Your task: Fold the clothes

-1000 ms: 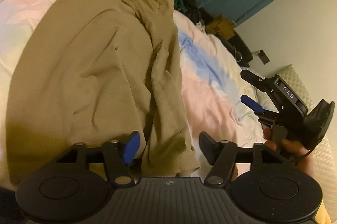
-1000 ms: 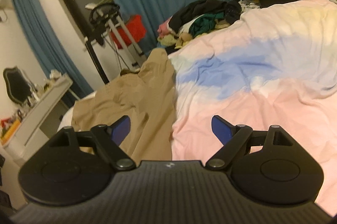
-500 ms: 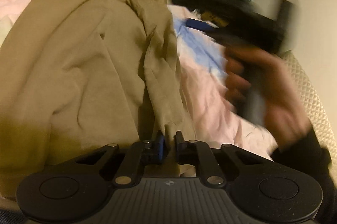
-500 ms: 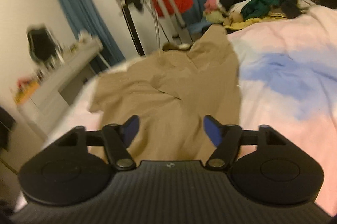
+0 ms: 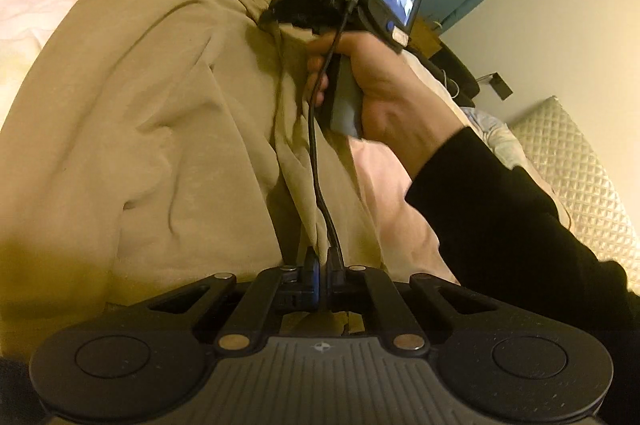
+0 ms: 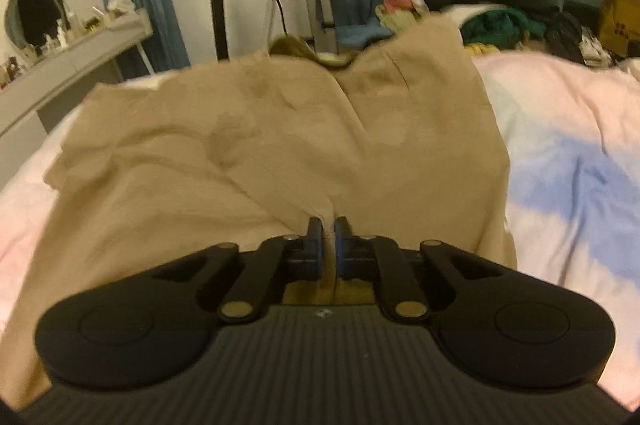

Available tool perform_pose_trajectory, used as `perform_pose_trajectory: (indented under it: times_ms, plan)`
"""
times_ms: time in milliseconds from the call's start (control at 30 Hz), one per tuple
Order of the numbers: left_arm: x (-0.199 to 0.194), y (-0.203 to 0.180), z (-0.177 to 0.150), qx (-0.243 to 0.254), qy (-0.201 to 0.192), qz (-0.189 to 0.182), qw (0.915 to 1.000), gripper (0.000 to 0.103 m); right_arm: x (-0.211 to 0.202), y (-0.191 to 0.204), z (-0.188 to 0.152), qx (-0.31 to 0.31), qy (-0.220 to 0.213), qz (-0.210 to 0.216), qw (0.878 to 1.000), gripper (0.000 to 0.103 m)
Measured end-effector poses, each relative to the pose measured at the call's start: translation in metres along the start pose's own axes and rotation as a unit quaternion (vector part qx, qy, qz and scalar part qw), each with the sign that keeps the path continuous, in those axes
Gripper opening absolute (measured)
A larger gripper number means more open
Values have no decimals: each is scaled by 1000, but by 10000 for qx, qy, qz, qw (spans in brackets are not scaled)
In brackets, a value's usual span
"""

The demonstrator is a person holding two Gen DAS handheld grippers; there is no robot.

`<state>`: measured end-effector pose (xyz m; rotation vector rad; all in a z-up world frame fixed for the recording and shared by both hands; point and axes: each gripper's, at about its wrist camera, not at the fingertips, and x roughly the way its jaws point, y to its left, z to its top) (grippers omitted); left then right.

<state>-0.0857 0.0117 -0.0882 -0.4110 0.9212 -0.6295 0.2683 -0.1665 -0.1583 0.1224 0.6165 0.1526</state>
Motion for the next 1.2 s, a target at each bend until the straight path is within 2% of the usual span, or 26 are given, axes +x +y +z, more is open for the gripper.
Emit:
perform_pose_trajectory:
  times_ms: [133, 267, 333, 367, 400, 433, 467, 500, 567, 600, 633, 667, 833, 933, 1067, 1200]
  plan:
    - [-7, -7, -8, 234, -89, 161, 9996, 3, -5, 0, 21, 288, -375, 315, 9984, 9]
    - [-11, -8, -12, 190, -81, 279, 9994, 4, 3, 1, 25, 408, -333, 399, 9978, 9]
    - [-14, -10, -10, 179, -33, 354, 9992, 7, 5, -1, 21, 445, -335, 401, 9976, 11]
    - [-15, -12, -8, 181, -6, 402, 9990, 16, 4, -5, 22, 592, -347, 433, 9967, 11]
    - [-16, -12, -7, 185, 14, 443, 9988, 34, 2, -9, 23, 740, -360, 465, 9955, 11]
    - [-17, -12, -6, 189, 33, 484, 9986, 45, 0, -13, 23, 878, -380, 493, 9942, 12]
    - [-19, -13, -6, 211, 28, 531, 9984, 60, -9, -15, 25, 955, -459, 492, 9932, 13]
    - [-23, -16, -6, 266, -18, 582, 9979, 68, -19, -17, 26, 1032, -537, 491, 9920, 18]
    - [-31, -21, -6, 425, -140, 691, 9966, 79, -37, -20, 29, 1186, -693, 490, 9893, 42]
    - [-36, -24, -5, 510, -223, 739, 9957, 81, -46, -22, 30, 1263, -771, 489, 9878, 64]
    - [-42, -26, -5, 586, -314, 770, 9948, 82, -56, -24, 32, 1339, -849, 488, 9861, 75]
    - [-48, -29, -4, 662, -404, 800, 9938, 82, -66, -26, 33, 1405, -928, 486, 9845, 77]
    - [-75, -45, -3, 1075, -865, 1063, 9847, 84, -128, -22, 28, 1244, -1129, 291, 9854, 77]
    - [-96, -51, -3, 1136, -1119, 1119, 9808, 84, -164, -17, 23, 997, -1303, 130, 9864, 76]
    - [-108, -54, 11, 905, -1374, 1149, 9797, 84, -210, -16, 9, 927, -1534, 94, 9838, 76]
    - [-119, -30, 47, 216, -1537, 1133, 9814, 84, -239, -18, -16, 1121, -1582, 239, 9807, 76]
